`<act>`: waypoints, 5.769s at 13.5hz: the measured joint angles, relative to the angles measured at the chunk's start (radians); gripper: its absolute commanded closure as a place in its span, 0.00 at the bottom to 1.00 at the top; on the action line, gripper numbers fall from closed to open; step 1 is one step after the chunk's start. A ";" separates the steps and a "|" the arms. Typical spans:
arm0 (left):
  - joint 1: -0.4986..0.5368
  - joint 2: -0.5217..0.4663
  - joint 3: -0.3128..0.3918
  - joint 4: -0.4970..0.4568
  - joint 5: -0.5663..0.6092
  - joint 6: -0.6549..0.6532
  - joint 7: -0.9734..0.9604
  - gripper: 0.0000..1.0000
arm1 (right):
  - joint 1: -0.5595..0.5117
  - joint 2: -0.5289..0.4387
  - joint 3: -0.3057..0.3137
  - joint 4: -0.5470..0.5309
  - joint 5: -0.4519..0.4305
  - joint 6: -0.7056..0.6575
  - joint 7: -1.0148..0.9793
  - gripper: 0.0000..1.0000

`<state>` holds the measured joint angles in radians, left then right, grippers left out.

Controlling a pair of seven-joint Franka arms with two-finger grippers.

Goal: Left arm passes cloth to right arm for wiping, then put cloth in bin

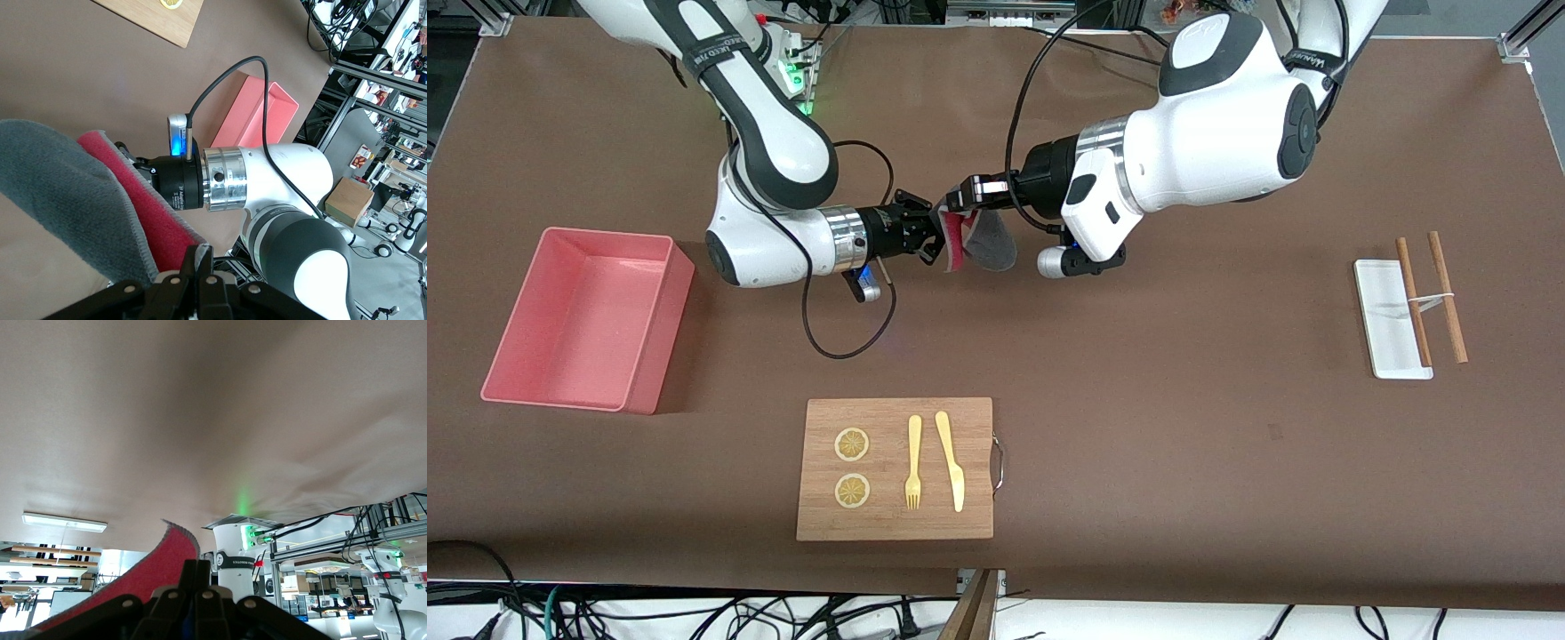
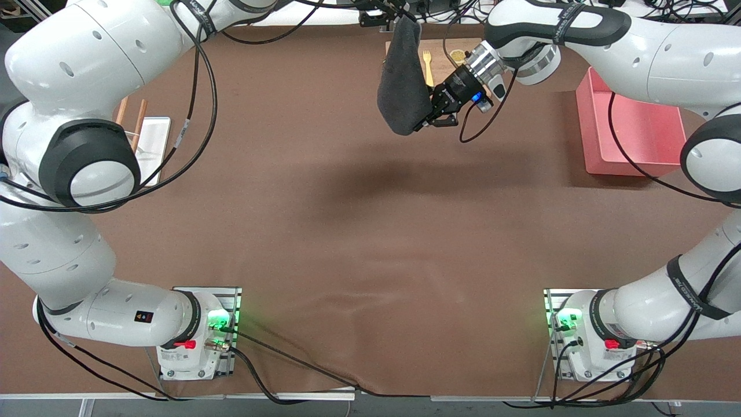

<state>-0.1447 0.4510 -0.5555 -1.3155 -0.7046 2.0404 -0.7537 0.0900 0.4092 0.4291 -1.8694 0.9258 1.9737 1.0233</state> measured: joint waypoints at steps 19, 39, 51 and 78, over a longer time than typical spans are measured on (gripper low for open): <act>0.061 -0.035 0.001 0.008 0.000 -0.137 0.021 0.00 | -0.008 -0.001 -0.001 0.032 -0.238 -0.003 -0.026 1.00; 0.404 -0.170 0.014 0.012 0.828 -0.605 0.410 0.00 | 0.105 0.085 0.002 0.028 -0.571 0.163 -0.073 1.00; 0.419 -0.150 0.018 -0.007 0.916 -0.649 0.424 0.00 | 0.195 0.208 -0.034 0.105 -0.585 0.299 -0.044 1.00; 0.457 -0.150 0.018 -0.007 0.916 -0.649 0.445 0.00 | 0.143 0.180 -0.507 0.161 -0.775 -0.084 -0.779 1.00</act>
<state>0.3127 0.3008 -0.5377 -1.3225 0.2111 1.3913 -0.3086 0.2326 0.5897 -0.0778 -1.7085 0.1512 1.8901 0.2445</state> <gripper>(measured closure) 0.000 0.982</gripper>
